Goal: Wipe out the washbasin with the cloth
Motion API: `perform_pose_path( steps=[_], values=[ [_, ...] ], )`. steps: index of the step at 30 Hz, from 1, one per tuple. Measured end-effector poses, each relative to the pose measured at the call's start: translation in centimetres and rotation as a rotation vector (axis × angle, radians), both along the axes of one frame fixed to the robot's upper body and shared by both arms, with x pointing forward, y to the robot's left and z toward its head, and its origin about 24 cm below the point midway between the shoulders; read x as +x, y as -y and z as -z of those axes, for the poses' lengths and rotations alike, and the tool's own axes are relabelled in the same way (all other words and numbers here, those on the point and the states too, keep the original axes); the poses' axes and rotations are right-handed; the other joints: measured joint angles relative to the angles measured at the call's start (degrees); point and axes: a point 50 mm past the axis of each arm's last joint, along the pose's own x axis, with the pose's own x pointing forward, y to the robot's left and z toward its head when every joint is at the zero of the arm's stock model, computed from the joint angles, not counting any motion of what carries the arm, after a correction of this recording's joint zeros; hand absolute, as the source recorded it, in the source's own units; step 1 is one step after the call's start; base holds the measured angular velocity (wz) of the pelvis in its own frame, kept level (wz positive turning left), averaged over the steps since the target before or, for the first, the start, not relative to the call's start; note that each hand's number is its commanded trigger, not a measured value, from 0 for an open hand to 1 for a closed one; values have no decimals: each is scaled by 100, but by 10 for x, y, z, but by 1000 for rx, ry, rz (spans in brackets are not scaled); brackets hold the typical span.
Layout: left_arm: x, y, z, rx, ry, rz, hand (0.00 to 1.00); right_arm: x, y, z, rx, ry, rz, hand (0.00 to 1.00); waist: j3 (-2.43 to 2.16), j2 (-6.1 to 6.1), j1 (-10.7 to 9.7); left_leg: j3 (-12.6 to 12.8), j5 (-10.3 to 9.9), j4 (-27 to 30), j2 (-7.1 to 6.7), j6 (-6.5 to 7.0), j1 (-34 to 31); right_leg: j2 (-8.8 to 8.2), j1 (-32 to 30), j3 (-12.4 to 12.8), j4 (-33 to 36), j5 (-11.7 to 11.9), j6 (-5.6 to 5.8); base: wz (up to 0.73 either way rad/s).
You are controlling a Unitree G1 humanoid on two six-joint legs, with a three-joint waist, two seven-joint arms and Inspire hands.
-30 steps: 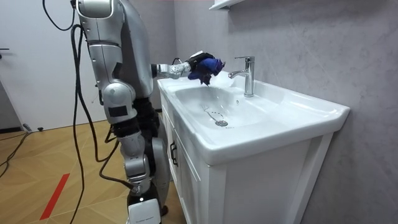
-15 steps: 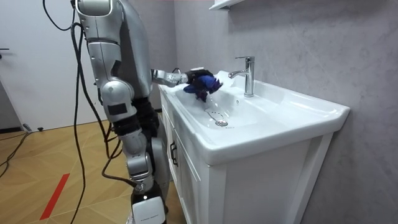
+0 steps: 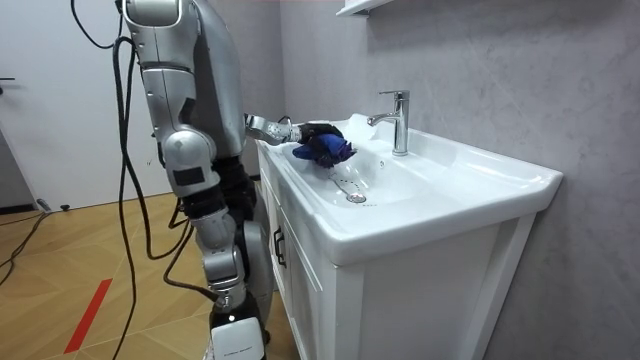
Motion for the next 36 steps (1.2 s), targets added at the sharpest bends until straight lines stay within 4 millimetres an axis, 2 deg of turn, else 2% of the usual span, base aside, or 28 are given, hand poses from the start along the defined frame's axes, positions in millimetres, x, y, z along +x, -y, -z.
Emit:
perform_pose_path(
  steps=[7, 16, 23, 27, 31, 36],
  values=[
    [-2, -1, 6, -5, -42, 12, 100, 0, 3, -1, -7, 18, -4, 0, -3, 68, -19, 9, -2, -30, 18, -2, -23, 16, -83, 6, 21, 3, -4, 0],
    [-3, -12, 11, 5, -72, -24, 100, 0, 3, -1, -2, 22, -7, 0, 17, 39, -18, 31, -2, -28, 24, -2, -14, 21, -89, 32, 9, 3, -5, 0],
    [-9, -16, 23, 2, -158, -36, 100, -9, 4, -1, -22, -12, 1, 0, 10, 93, -117, 91, -7, -33, 45, -9, 33, 38, -93, 90, 14, 5, -8, -4],
    [-9, -18, 27, 12, -190, -53, 100, -16, 4, -1, -26, -50, 8, 0, 24, 137, -132, 207, -25, -92, 95, -38, 96, 86, -91, 190, 31, 16, -28, -15],
    [0, -23, 28, 14, -213, -67, 100, -25, 4, -1, -24, -95, 7, 0, -15, 239, -115, 302, -22, -103, 119, -40, 116, 105, -171, 281, 104, 18, -34, -12],
    [20, -43, 21, 22, -193, -140, 100, -29, 4, -1, -14, -111, 16, 0, 9, 220, -160, 367, -21, -107, 118, -40, 182, 108, -172, 381, 121, 20, -36, -10]
  ],
)
